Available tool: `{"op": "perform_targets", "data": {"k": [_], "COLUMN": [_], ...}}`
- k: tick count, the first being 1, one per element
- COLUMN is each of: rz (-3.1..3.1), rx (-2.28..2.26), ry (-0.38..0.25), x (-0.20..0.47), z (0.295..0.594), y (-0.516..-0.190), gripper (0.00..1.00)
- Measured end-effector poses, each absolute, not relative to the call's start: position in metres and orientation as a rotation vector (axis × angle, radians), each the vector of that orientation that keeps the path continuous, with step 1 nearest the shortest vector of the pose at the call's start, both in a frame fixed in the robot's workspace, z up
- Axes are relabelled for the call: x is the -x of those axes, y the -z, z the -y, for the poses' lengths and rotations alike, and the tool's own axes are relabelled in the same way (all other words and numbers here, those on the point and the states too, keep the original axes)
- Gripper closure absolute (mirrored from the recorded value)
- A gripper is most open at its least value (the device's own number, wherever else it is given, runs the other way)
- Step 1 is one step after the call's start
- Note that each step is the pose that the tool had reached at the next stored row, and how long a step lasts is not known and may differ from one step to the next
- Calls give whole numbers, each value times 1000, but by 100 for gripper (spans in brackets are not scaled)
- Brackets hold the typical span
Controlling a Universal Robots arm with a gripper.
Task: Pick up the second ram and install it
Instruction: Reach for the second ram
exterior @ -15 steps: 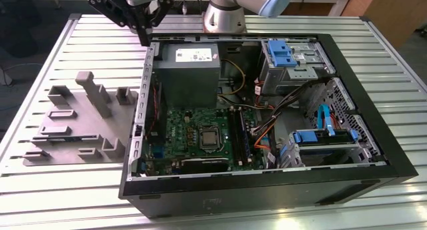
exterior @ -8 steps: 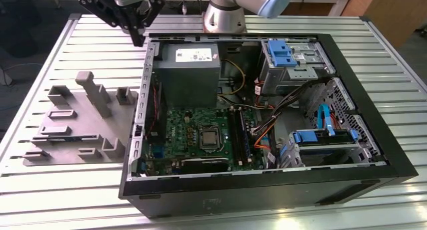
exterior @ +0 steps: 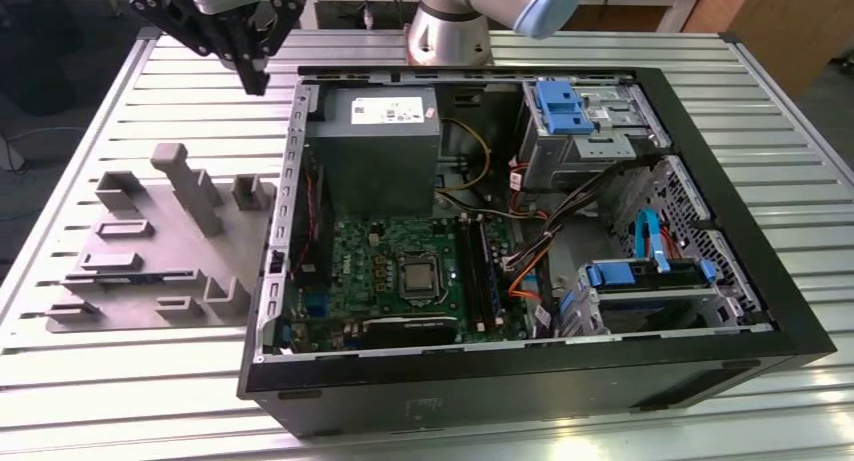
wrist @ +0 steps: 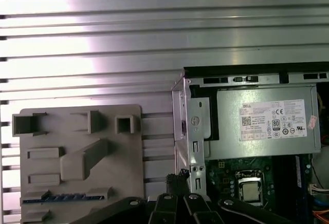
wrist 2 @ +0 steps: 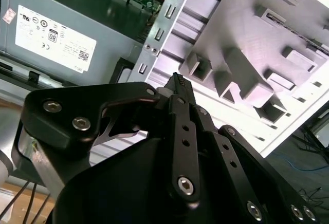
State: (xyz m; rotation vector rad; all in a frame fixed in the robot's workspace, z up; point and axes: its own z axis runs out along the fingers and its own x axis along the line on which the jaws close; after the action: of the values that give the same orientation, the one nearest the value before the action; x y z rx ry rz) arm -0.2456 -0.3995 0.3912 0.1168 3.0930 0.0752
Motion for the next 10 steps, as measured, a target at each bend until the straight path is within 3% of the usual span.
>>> {"op": "perform_targets", "data": {"k": [10], "rz": [-3093], "rx": [-117], "ry": [-75], "x": [258], "z": [409], "y": [-389], "gripper": [89]}}
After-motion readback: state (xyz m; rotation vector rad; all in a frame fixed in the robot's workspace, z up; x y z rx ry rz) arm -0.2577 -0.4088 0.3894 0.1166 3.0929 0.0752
